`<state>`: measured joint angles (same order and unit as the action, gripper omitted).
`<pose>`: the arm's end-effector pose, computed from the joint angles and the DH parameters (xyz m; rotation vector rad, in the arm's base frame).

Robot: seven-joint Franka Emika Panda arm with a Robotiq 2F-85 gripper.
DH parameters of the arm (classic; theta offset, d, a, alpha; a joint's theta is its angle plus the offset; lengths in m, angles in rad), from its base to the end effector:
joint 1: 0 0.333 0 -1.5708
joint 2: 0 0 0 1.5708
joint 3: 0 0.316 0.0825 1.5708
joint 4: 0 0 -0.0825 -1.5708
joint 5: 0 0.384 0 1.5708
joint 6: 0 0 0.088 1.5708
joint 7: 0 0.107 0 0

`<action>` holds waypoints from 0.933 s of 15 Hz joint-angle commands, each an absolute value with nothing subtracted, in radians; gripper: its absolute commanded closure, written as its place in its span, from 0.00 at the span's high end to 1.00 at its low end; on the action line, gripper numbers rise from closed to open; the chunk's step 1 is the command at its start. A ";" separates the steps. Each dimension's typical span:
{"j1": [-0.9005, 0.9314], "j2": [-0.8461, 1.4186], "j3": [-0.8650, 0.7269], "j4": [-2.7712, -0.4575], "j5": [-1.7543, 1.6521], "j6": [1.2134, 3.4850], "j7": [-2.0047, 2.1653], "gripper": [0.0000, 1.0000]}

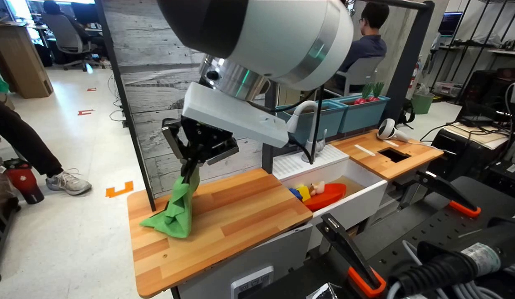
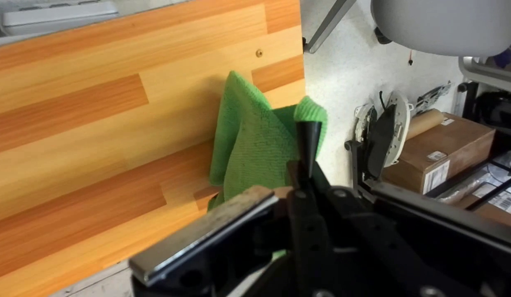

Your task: Fold the green towel.

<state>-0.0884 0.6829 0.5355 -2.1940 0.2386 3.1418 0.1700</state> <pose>0.5219 0.2325 0.1406 -2.6997 0.1648 -0.2642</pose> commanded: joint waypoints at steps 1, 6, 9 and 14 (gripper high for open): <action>-0.052 0.728 0.509 -2.106 0.240 3.134 0.163 0.01; -0.007 0.812 0.454 -2.003 0.237 3.121 0.165 0.01; 0.031 0.866 0.406 -1.949 0.237 3.112 0.174 0.01; 0.087 0.959 0.343 -1.862 0.234 3.092 0.179 0.01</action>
<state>0.0425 0.9024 0.3830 -1.9421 0.2385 3.1271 0.1691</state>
